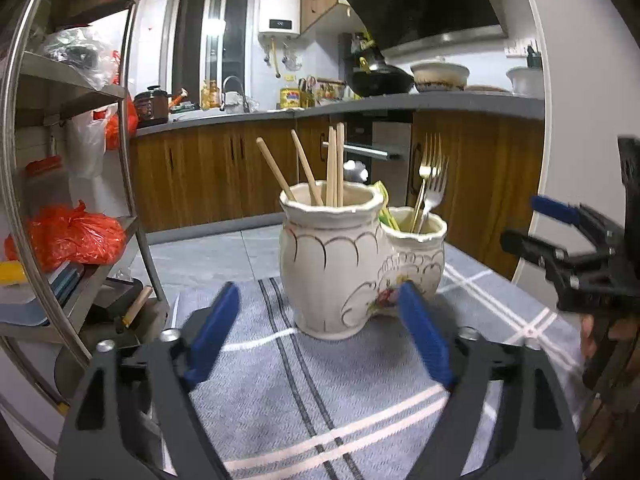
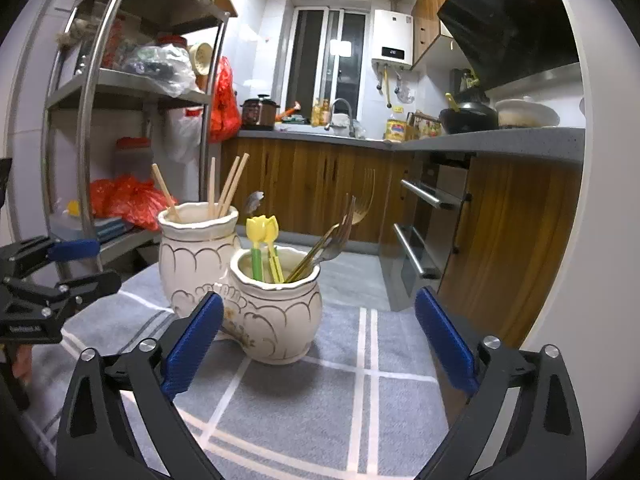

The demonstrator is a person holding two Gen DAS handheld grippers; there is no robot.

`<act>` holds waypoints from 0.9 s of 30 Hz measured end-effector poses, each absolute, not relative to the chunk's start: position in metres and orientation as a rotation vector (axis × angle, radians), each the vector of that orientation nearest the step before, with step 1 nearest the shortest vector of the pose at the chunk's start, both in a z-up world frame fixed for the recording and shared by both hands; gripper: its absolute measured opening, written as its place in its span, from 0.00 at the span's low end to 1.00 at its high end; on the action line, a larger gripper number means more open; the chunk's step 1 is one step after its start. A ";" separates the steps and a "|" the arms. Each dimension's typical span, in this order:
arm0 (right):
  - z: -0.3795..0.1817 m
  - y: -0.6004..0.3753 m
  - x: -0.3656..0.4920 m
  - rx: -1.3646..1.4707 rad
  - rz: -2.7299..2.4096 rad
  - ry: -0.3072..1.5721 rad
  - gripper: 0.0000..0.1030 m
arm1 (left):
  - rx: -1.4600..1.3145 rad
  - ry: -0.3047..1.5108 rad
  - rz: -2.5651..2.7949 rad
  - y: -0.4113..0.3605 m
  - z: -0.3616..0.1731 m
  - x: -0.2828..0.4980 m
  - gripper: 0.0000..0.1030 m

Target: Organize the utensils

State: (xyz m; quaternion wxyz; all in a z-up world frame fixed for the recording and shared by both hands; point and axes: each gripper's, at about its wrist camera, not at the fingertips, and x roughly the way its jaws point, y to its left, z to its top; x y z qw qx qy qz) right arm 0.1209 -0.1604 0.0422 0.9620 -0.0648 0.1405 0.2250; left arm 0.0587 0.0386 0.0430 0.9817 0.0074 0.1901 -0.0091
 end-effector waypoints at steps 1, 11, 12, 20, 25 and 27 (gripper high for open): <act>0.042 -0.160 0.121 -0.132 0.456 0.277 0.95 | 0.011 0.374 -0.009 0.038 0.044 0.059 0.91; 0.034 -0.163 0.125 -0.103 0.489 0.267 0.95 | 0.035 0.348 0.087 0.035 0.039 0.066 0.95; 0.034 -0.165 0.127 -0.092 0.489 0.271 0.95 | 0.028 0.343 0.085 0.035 0.039 0.065 0.95; 0.031 -0.171 0.133 -0.044 0.487 0.296 0.95 | 0.019 0.314 0.078 0.036 0.040 0.060 0.95; 0.031 -0.171 0.133 -0.045 0.489 0.294 0.95 | 0.018 0.314 0.079 0.037 0.041 0.060 0.95; 0.031 -0.172 0.133 -0.044 0.489 0.293 0.95 | 0.018 0.314 0.079 0.037 0.042 0.060 0.95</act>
